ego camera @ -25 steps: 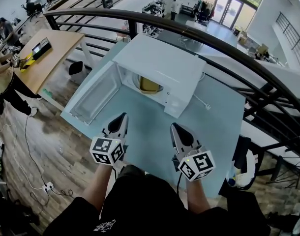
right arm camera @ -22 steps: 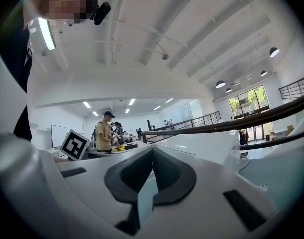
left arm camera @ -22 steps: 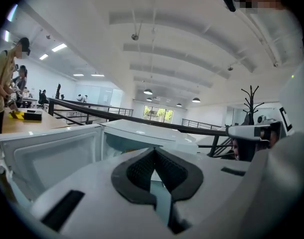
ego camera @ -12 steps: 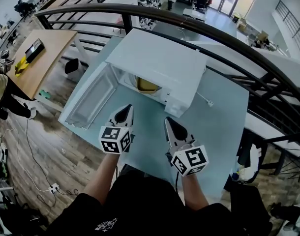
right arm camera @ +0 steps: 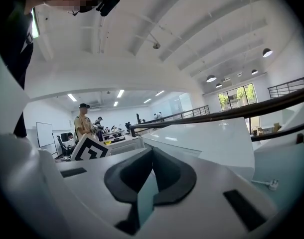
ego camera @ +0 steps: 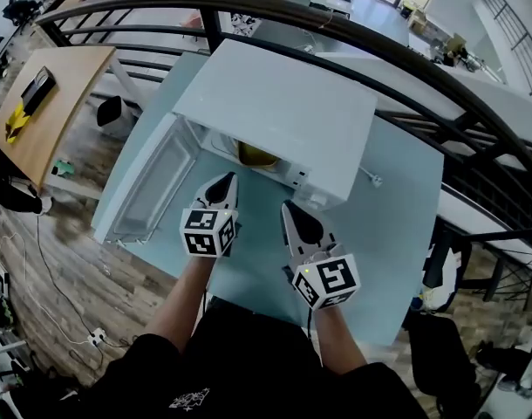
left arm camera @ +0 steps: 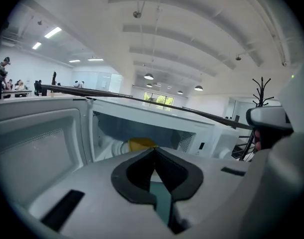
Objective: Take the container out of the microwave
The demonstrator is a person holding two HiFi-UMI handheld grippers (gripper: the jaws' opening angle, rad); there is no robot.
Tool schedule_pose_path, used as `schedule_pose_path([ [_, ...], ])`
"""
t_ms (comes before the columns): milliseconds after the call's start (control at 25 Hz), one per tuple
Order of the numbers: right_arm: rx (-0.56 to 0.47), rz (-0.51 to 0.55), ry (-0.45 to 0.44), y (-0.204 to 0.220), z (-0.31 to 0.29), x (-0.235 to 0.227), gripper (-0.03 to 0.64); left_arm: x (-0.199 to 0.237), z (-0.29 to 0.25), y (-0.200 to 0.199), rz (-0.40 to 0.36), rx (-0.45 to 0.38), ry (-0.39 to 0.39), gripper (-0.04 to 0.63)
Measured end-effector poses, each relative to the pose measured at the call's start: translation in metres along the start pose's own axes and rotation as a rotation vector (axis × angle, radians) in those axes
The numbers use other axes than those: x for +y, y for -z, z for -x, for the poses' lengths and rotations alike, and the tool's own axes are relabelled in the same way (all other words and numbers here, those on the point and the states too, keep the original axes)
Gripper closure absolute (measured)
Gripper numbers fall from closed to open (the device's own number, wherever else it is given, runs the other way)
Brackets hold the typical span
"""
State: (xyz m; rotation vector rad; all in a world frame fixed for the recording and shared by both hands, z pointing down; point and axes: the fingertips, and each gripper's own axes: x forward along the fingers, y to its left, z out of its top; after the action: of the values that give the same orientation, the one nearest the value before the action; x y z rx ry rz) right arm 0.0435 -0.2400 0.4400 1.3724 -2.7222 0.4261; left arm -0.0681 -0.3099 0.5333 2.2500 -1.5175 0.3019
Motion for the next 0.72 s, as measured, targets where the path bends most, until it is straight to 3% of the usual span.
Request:
schedule_pose_path([
  [720,0.08,-0.015,0.073,0.044,-0.075,-0.022,0.609,0.037,-0.081,0.024,0.014,0.102,0.016,0.586],
])
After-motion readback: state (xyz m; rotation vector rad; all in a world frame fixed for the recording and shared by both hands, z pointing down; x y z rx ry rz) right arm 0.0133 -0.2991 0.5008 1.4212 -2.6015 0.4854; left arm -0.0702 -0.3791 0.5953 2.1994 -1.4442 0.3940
